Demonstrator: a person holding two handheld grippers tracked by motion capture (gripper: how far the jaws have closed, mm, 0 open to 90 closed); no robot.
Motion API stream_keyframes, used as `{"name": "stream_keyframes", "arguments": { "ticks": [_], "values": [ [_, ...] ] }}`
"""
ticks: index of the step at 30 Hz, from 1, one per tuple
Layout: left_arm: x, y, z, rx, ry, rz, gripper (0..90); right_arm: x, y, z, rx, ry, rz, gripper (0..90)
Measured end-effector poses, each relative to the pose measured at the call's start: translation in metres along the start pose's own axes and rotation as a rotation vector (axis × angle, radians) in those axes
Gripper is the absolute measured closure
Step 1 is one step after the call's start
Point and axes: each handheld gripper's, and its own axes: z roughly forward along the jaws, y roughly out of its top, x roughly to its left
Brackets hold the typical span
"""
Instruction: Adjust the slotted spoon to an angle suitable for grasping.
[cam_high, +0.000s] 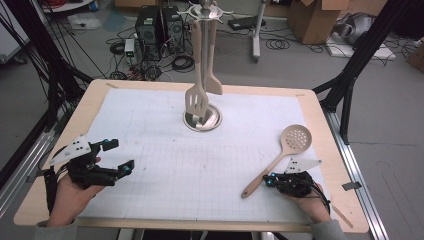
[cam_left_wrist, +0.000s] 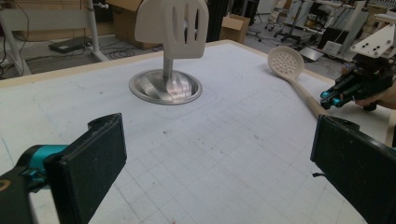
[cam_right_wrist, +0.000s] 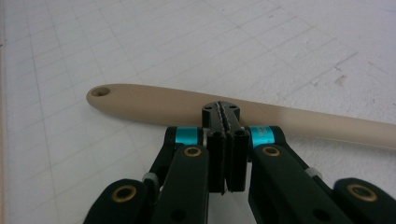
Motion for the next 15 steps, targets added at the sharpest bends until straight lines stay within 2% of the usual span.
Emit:
{"name": "stream_keyframes", "arguments": {
  "ticks": [7,15],
  "values": [
    [0.0,0.0,0.0,-0.001,0.004,0.0,3.9,0.002,0.014,0.018,0.005,-0.028,-0.009,89.6],
    [0.0,0.0,-0.002,-0.005,0.003,-0.001,3.9,-0.002,0.039,0.046,0.016,-0.093,-0.005,89.6]
  ]
}}
